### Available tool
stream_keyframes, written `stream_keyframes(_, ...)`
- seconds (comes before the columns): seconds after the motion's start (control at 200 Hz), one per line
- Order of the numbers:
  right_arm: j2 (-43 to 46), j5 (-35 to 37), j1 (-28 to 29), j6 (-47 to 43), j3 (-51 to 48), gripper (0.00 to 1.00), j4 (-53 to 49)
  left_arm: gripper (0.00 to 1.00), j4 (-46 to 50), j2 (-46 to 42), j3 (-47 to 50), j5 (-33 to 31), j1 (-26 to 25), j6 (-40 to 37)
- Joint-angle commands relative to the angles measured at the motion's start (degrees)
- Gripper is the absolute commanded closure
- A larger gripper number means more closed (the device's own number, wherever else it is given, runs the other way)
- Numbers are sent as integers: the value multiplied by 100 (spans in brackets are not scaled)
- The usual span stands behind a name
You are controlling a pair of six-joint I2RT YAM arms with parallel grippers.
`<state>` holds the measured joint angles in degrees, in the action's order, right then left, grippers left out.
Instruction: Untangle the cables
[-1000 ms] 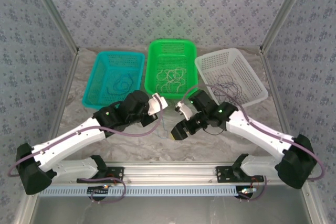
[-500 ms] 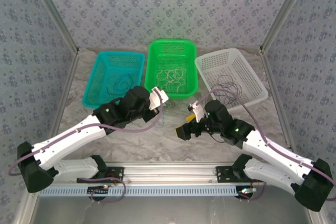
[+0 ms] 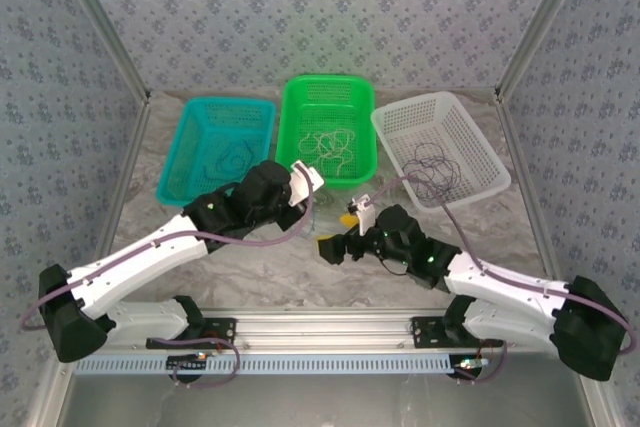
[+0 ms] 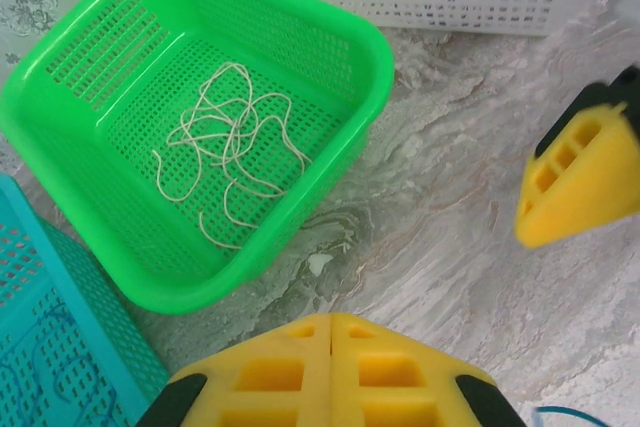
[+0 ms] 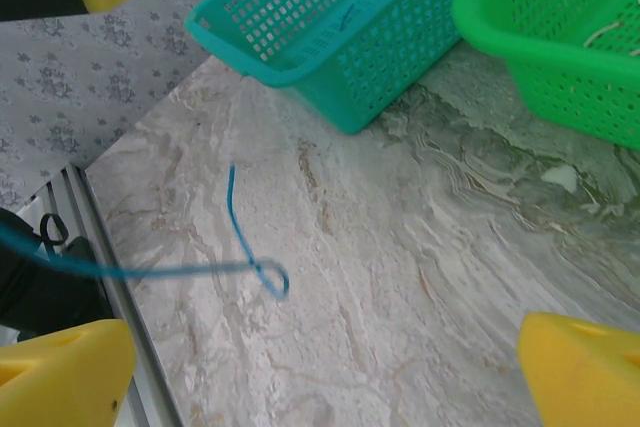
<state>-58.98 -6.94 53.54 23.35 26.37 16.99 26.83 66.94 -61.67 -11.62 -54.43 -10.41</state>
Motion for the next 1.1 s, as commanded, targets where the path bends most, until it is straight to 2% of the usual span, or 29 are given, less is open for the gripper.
stream_keyframes(0.0,-210,356,108,-90,121,0,638,99,-95,9,-258,177,-23,152)
stream_keyframes(0.095,-310,396,116,-294,341,0,595,99,-73,3,-232,253,-23,180)
stream_keyframes(0.225,-333,110,113,-560,620,1,437,99,-29,1,-203,255,-19,213)
stream_keyframes(0.345,-329,-54,113,-736,798,8,258,99,6,17,-196,365,-23,230)
stream_keyframes(0.505,-475,-433,79,-978,1156,33,-41,99,107,115,-252,493,-23,216)
stream_keyframes(0.645,-560,-907,-34,-1126,1427,77,-606,97,349,161,-293,471,-23,87)
stream_keyframes(0.71,-570,-1172,-123,-1161,1506,88,-1028,94,385,99,-239,182,-19,46)
stream_keyframes(0.745,-566,-1319,-163,-1175,1532,92,-1252,88,365,45,-192,-41,-23,35)
stream_keyframes(0.79,-562,-1467,-198,-1184,1532,100,-1477,72,286,-37,-127,-389,-23,79)
stream_keyframes(0.824,-554,-1467,-212,-1172,1515,100,-1653,63,208,-108,-72,-649,-23,145)
stream_keyframes(0.879,-507,-1392,-212,-1109,1449,100,-1756,39,80,-216,3,-928,-23,306)
stream_keyframes(0.944,-395,-1165,-212,-997,1326,100,-1664,34,-48,-341,91,-1110,-23,519)
stream_keyframes(0.999,-313,-806,-212,-908,1275,100,-1635,18,-152,-460,178,-1251,-23,758)
stream_keyframes(1.094,-234,-212,-191,-828,1252,100,-1591,14,-333,-707,358,-1562,-22,1222)
